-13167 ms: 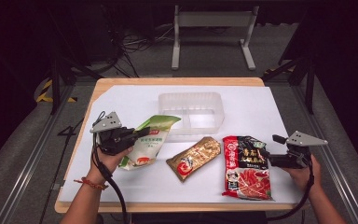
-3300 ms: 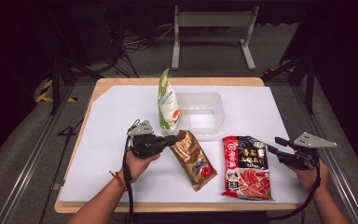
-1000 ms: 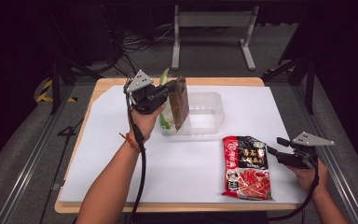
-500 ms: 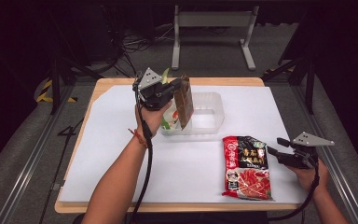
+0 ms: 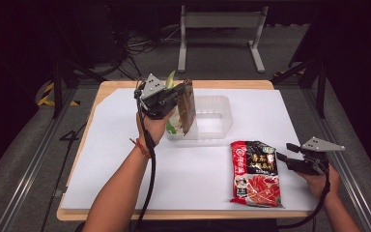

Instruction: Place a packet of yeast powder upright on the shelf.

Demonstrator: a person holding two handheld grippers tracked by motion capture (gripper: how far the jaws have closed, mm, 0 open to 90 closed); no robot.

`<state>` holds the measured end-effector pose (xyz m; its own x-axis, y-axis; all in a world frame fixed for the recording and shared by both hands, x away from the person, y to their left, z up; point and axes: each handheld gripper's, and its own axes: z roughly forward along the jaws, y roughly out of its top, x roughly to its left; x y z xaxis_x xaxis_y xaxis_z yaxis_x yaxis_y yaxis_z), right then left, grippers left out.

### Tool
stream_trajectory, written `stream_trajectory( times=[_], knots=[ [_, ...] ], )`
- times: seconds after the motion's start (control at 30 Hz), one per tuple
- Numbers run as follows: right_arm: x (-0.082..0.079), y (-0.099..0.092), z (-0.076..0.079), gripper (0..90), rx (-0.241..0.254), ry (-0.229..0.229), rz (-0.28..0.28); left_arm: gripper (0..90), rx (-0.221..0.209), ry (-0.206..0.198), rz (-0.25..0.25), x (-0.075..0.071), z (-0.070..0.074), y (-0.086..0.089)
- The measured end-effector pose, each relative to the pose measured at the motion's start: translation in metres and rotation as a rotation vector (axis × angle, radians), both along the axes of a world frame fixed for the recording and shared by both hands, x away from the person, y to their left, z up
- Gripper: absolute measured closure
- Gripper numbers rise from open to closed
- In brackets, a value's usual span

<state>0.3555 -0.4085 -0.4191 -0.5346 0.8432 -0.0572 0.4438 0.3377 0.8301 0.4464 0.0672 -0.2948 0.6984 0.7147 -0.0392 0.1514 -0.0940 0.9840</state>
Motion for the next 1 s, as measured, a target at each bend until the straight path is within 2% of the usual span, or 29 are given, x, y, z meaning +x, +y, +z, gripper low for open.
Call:
stream_trajectory(
  times=[0.07, 0.13, 0.23, 0.4, 0.5, 0.67, 0.73, 0.83, 0.93, 1.0],
  knots=[
    [0.0, -0.001, 0.0, 41.3, 0.003, 0.004, -0.002, 87.7, 0.009, 0.005, 0.015, -0.002, -0.001, -0.001],
    [0.0, -0.001, 0.0, 41.3, 0.003, 0.004, -0.003, 87.7, 0.005, 0.002, 0.003, -0.003, -0.001, -0.001],
    [0.001, -0.001, 0.0, 41.3, 0.002, 0.003, -0.003, 87.5, 0.014, -0.001, 0.011, -0.002, -0.002, -0.003],
    [0.0, -0.001, 0.0, 41.3, 0.001, 0.0, -0.002, 87.5, 0.037, -0.009, 0.054, -0.003, 0.0, -0.005],
    [0.001, -0.002, -0.001, 41.3, 0.003, 0.004, -0.003, 87.5, 0.018, 0.004, 0.036, 0.0, -0.001, -0.004],
    [0.001, -0.001, -0.001, 41.3, 0.0, 0.004, -0.001, 87.5, 0.049, -0.016, 0.067, -0.001, 0.0, -0.008],
    [0.001, -0.001, -0.001, 41.3, -0.003, 0.004, 0.003, 87.3, 0.031, 0.0, 0.042, 0.002, -0.002, -0.009],
    [0.002, 0.0, -0.002, 41.3, -0.006, 0.011, 0.002, 87.2, 0.042, 0.006, 0.028, 0.005, -0.003, -0.018],
    [0.001, 0.001, -0.002, 41.3, -0.011, 0.008, 0.004, 86.9, 0.098, 0.017, 0.014, 0.009, -0.007, -0.033],
    [0.001, 0.001, -0.001, 41.3, -0.011, 0.005, 0.005, 86.8, 0.096, 0.013, 0.015, 0.013, -0.01, -0.037]
  ],
)
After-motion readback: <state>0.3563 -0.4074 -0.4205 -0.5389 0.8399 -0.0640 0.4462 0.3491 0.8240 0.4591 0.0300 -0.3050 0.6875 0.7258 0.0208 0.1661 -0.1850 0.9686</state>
